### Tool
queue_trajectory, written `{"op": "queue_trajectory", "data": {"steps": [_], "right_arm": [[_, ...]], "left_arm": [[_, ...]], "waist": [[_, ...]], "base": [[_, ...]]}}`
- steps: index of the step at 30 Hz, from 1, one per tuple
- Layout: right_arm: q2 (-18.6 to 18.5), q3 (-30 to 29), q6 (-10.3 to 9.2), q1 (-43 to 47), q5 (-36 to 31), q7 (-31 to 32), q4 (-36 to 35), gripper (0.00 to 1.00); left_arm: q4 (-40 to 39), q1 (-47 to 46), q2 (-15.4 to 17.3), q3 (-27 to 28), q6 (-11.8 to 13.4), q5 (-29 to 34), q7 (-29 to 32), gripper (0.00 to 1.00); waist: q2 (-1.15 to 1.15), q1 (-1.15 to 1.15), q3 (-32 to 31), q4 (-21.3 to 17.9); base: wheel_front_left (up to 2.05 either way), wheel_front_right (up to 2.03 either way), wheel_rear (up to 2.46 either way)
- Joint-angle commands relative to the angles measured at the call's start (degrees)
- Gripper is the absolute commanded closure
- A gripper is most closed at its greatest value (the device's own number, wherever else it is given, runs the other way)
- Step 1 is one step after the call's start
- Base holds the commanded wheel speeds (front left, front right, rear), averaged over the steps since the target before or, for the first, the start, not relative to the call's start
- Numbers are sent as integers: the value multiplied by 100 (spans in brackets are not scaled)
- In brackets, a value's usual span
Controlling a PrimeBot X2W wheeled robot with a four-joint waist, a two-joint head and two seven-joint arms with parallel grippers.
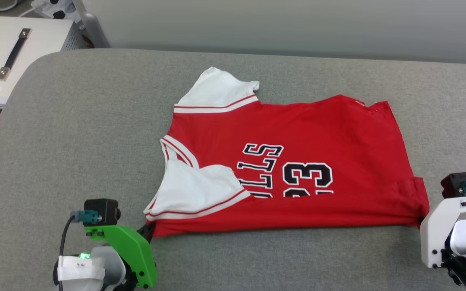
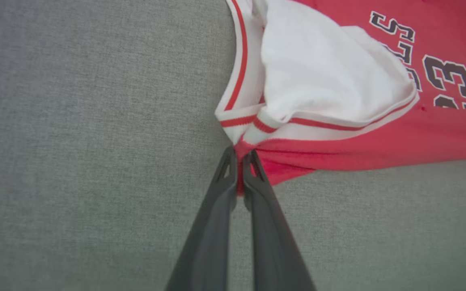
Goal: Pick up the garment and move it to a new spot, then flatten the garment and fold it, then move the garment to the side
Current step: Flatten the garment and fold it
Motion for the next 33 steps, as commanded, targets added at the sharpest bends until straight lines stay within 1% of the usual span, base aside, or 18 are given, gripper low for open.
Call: {"op": "queue_trajectory", "data": {"steps": [1, 7, 13, 16, 20, 30, 31, 32, 33], "right_arm": [[-70, -70, -10, 136, -26, 10, -71, 100], [31, -271, -10, 744, -111, 51, -554, 100], [258, -563, -10, 1464, -224, 194, -1127, 100], [411, -642, -10, 1667, -255, 224, -1225, 100], [535, -663, -10, 1748, -306, 142, -1145, 100], [560, -607, -10, 1505, -334, -148, -698, 100], [556, -595, -10, 1483, -333, -172, -653, 100], [557, -574, -10, 1446, -306, -207, -581, 100], [556, -568, -10, 1430, -293, -242, -563, 56]], "left_arm": [[21, 141, 68, -18, -12, -66, 13, 100], [-96, 548, 101, -130, 48, -142, 20, 100], [-279, 835, 158, -159, 157, -206, 13, 100], [-285, 876, 165, -193, 183, -200, 36, 100], [-188, 866, 119, -242, 139, -204, 61, 100], [276, 692, -4, -390, -19, -119, 116, 100], [330, 661, -3, -417, -14, -60, 98, 62], [412, 627, -25, -448, -17, -21, 97, 0], [439, 616, -38, -452, -25, -21, 95, 0]], "waist": [[0, 0, -194, -62], [0, 0, -441, -56], [0, 0, -485, -18], [0, 0, -466, -28], [0, 0, -412, -65], [0, 0, -215, -113], [0, 0, -207, -114], [0, 0, -202, -115], [0, 0, -206, -114]], "base": [[0, 0, 0], [0, 0, 0], [0, 0, 0], [0, 0, 0], [0, 0, 0], [0, 0, 0], [0, 0, 0], [0, 0, 0], [0, 0, 0]]}}
